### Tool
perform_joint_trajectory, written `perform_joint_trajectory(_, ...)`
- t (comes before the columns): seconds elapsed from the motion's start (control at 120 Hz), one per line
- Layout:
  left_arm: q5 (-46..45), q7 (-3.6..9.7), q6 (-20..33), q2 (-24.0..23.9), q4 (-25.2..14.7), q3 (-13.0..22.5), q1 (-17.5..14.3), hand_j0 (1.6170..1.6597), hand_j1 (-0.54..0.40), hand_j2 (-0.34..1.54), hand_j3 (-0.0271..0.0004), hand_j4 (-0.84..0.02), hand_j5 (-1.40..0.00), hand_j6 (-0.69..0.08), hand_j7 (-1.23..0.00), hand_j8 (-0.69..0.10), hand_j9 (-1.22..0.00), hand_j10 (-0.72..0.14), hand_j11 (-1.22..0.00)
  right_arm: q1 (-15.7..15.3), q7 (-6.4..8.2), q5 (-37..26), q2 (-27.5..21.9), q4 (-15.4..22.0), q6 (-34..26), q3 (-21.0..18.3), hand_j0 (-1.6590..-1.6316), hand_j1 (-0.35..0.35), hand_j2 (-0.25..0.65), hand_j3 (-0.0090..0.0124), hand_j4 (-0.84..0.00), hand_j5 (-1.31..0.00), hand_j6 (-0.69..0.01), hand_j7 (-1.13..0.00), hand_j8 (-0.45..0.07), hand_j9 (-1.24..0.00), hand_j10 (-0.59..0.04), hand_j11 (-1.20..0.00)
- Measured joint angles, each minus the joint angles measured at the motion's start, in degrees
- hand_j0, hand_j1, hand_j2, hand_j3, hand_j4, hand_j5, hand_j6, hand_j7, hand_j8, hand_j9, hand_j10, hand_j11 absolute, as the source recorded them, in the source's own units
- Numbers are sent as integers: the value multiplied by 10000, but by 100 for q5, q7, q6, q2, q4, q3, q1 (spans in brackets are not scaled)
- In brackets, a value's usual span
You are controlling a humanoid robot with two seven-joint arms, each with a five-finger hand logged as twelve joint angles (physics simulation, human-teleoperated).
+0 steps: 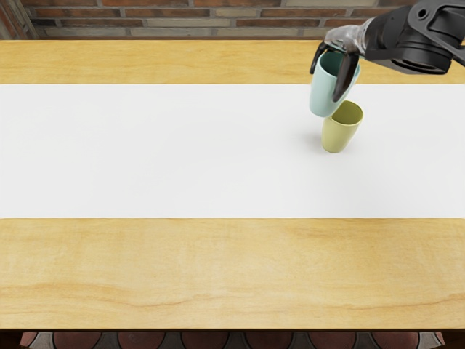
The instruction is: Pick up cup and place in cup with right hand
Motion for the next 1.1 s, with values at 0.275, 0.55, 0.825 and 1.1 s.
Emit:
perform_joint_trajectory(0.275, 5, 0, 0, 0, 0, 8, -80, 16581, 3491, 0, 0, -4, 0, -5, 0, -4, 0, -3, 0, -72, -3, -42, -282, 194, -38, 3, -16462, 1074, -517, 0, -4172, -9507, -1866, -8375, -749, -9231, -2714, -8975)
perform_joint_trajectory(0.55, 5, 0, 0, 0, 12, 11, -437, 16581, 3491, 0, 0, -4, -1, -5, 0, -5, 0, -3, 0, -141, -3, -160, -319, 55, -72, -3, -16476, 1254, -245, 18, -3954, -9792, -1768, -8432, -597, -9395, -2531, -9007)
perform_joint_trajectory(0.825, 7, 0, 0, 0, 17, 11, -455, 16581, 3491, -1, 0, -4, 0, -5, 0, -5, 0, -3, 1, -250, -3, -293, -307, -95, -80, 3, -16487, 1401, -116, 12, -3771, -9968, -1635, -8439, -442, -9553, -2455, -9072)
perform_joint_trajectory(1.1, 7, 0, 0, 0, 18, -3, -433, 16581, 3491, 0, 0, -5, 0, -5, 0, -5, 0, -3, 0, -333, -2, -314, -256, -165, -91, 3, -16500, 1210, -210, 12, -4160, -9707, -1879, -8431, -687, -9422, -2645, -8934)
